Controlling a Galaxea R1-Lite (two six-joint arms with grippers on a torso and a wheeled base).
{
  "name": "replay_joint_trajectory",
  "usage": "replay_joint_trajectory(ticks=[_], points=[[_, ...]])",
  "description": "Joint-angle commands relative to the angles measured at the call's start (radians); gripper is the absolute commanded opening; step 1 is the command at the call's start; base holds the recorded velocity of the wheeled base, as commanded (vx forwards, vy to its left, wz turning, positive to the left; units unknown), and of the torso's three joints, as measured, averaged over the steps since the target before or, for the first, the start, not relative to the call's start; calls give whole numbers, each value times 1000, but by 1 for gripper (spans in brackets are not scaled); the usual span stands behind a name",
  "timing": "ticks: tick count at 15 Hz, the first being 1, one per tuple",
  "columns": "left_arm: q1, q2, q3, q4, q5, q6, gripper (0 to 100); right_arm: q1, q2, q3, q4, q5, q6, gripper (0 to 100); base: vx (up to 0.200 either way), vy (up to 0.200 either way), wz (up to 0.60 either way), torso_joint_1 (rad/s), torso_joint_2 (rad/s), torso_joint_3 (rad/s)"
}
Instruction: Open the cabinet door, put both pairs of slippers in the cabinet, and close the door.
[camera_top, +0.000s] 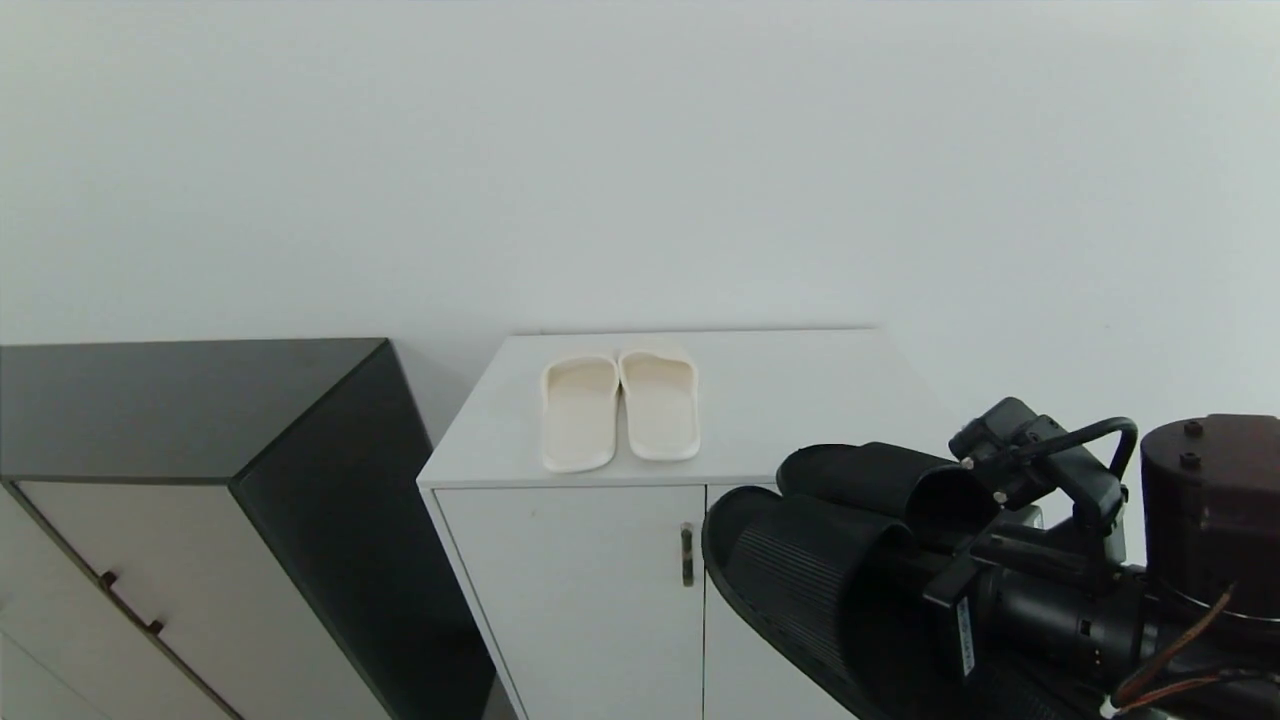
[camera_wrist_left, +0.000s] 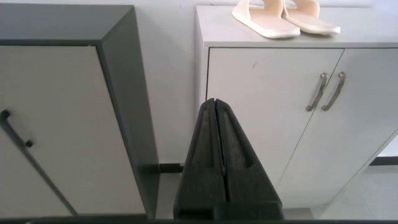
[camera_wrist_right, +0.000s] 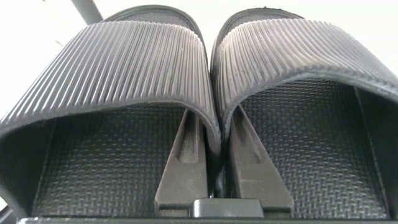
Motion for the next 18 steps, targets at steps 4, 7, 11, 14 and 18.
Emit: replay_joint_trajectory(ticks=[4,7,11,14,18], points=[[0,0,0,0,31,-2,0,-2,9,16,-1,-2,-1,0,-50,0,0,-1,1,1],[0,0,0,0,31,-2,0,3,6,16,-1,-3,-4,0,0,0,0,0,0,0],[0,0,0,0,29,-3,0,10,9,25,-1,-2,-4,0,0,0,0,0,0,0],[0,0,0,0,29,-3,0,15,9,29,-1,-2,-4,0,0,0,0,0,0,0],[0,0,0,0,26,-2,0,15,19,37,-1,0,-18,0,0,0,0,-7,16,10]])
